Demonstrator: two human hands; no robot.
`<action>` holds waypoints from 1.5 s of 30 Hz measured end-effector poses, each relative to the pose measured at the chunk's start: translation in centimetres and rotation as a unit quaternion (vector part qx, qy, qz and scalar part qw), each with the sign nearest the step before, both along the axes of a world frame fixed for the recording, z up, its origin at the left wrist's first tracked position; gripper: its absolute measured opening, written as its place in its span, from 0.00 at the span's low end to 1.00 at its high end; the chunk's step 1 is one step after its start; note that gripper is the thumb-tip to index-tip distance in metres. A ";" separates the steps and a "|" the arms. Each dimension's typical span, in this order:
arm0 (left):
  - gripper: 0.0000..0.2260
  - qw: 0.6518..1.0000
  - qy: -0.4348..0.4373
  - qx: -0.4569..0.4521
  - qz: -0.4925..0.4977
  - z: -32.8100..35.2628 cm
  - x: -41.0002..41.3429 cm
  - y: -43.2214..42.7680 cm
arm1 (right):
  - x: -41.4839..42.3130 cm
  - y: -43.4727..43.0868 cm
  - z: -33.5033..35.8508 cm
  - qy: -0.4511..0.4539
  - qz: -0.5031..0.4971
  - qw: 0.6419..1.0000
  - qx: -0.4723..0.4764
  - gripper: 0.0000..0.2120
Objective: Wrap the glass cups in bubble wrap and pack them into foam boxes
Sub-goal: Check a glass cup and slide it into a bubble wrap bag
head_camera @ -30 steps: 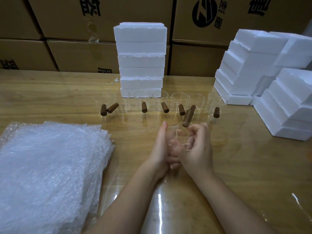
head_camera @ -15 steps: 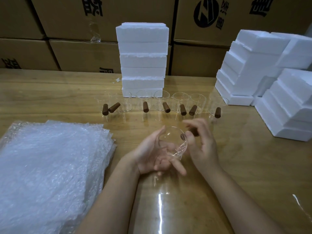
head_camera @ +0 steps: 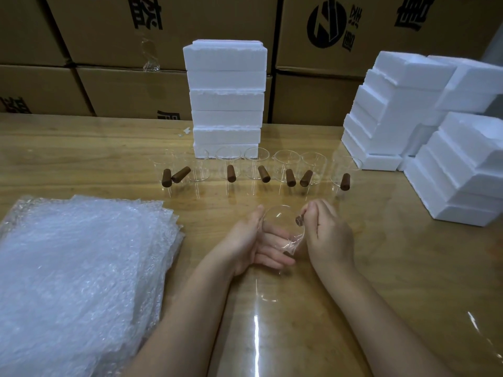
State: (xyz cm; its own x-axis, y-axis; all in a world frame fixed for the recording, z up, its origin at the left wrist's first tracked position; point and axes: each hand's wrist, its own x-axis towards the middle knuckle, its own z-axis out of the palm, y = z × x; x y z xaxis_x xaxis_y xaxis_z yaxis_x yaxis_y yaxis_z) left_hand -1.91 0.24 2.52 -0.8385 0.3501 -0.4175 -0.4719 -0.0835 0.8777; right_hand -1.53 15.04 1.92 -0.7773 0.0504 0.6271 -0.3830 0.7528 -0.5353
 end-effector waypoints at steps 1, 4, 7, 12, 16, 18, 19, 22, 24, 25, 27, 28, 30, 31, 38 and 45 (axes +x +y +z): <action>0.33 1.000 0.008 -0.008 0.012 -0.1 0.0 0.1 | 0.0 0.0 0.0 -0.008 -0.004 1.000 0.006 0.31; 0.30 0.997 0.030 -0.034 0.060 0.0 0.1 0.3 | -0.2 0.2 -0.2 -0.054 -0.013 0.998 0.017 0.25; 0.28 0.985 0.060 -0.108 0.123 0.1 -0.1 0.3 | -0.4 0.3 -0.5 -0.110 -0.016 0.994 0.014 0.20; 0.28 0.976 0.080 -0.107 0.174 -0.1 -0.5 -0.2 | -0.3 -0.1 -0.9 -0.145 0.004 0.989 -0.001 0.20; 0.27 0.959 0.133 -0.110 0.226 -0.9 -0.7 -0.6 | -0.3 -0.1 -1.0 -0.151 0.031 0.988 -0.022 0.21; 0.26 0.948 0.152 -0.108 0.258 -1.2 -0.8 -0.8 | -0.2 -0.2 -1.0 -0.157 0.050 0.986 -0.030 0.22; 0.26 0.944 0.158 -0.101 0.271 -1.2 -0.7 -0.8 | -0.2 -0.3 -1.0 -0.160 0.056 0.985 -0.035 0.22; 0.27 0.927 0.183 -0.129 0.301 -1.5 -0.7 -0.9 | -0.3 -0.4 -1.2 -0.177 0.056 0.981 -0.062 0.24; 0.29 0.916 0.197 -0.162 0.309 -1.7 -0.7 -1.0 | -0.4 -0.5 -1.5 -0.201 0.039 0.975 -0.083 0.25; 0.29 0.911 0.207 -0.185 0.305 -1.9 -0.7 -1.1 | -0.5 -0.6 -1.7 -0.220 0.032 0.970 -0.097 0.25; 0.27 0.896 0.243 -0.233 0.290 -2.2 -0.8 -1.3 | -0.8 -0.6 -2.0 -0.251 0.023 0.958 -0.135 0.27; 0.26 0.889 0.268 -0.243 0.280 -2.3 -0.8 -1.2 | -1.1 -0.5 -2.1 -0.260 0.016 0.953 -0.158 0.28; 0.22 0.882 0.323 -0.236 0.247 -2.1 -0.5 -0.7 | -1.8 -0.1 -2.3 -0.282 0.005 0.934 -0.219 0.27; 0.19 0.878 0.354 -0.228 0.227 -2.0 -0.3 -0.3 | -2.1 0.1 -2.3 -0.298 0.004 0.920 -0.253 0.25; 0.24 0.816 0.512 -0.225 0.146 -1.9 0.6 0.8 | -2.4 0.1 -2.6 -0.331 0.026 0.895 -0.299 0.26; 0.12 0.903 0.317 -0.069 0.281 -1.3 0.1 0.7 | -0.6 -1.4 -2.3 -0.210 0.094 0.949 -0.214 0.28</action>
State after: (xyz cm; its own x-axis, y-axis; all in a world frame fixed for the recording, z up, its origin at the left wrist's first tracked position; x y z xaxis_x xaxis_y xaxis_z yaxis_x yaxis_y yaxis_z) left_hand -1.82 0.97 1.21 -0.9536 -0.2244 0.2008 0.2111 -0.0224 0.9772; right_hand -2.09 13.62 -0.41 -0.9749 0.0668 0.2125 -0.1734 0.3712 -0.9122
